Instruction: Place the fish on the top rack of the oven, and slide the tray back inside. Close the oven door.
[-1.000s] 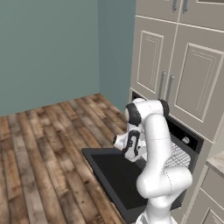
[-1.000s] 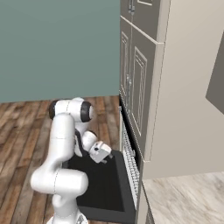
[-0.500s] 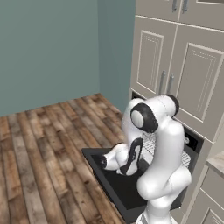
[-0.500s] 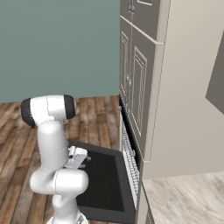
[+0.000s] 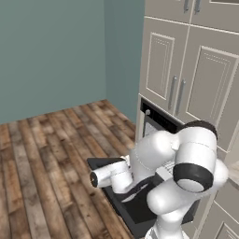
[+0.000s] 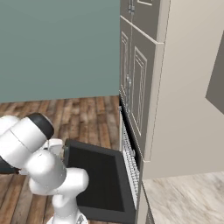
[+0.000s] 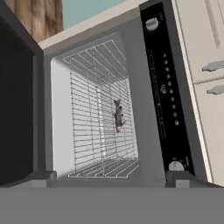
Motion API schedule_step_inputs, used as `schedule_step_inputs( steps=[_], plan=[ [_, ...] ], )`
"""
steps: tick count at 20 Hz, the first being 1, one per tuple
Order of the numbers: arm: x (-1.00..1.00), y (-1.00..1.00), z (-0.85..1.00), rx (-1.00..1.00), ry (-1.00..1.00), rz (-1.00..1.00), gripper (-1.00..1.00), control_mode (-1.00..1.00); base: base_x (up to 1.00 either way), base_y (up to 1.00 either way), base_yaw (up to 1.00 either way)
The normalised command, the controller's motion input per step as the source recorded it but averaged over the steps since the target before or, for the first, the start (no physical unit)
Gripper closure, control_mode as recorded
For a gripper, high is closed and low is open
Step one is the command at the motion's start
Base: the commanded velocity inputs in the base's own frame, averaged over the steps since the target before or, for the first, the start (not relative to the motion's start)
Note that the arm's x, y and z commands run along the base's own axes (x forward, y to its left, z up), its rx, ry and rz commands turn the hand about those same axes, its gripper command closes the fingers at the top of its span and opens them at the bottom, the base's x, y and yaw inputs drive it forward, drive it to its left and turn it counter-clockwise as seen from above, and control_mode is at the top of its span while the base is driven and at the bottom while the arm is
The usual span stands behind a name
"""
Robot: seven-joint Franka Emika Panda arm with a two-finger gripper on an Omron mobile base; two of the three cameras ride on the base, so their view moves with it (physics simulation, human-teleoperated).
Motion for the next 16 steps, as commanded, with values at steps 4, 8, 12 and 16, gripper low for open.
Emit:
schedule_step_inputs(
  steps=[4, 8, 12, 16],
  plan=[
    [-0.17, 1.00, 0.57, -0.20, 0.02, 0.00, -1.00, -1.00, 0.00, 0.00, 0.00],
    [0.00, 1.00, 0.04, -0.27, 0.06, 0.00, -1.00, -1.00, 0.00, 0.00, 0.00],
    [0.00, 1.00, -0.22, -0.34, 0.01, 0.00, -1.00, -1.00, 0.00, 0.00, 0.00],
    [0.00, 1.00, -0.36, -0.34, 0.00, -0.03, -1.00, -1.00, 0.00, 0.00, 0.00]
  ],
)
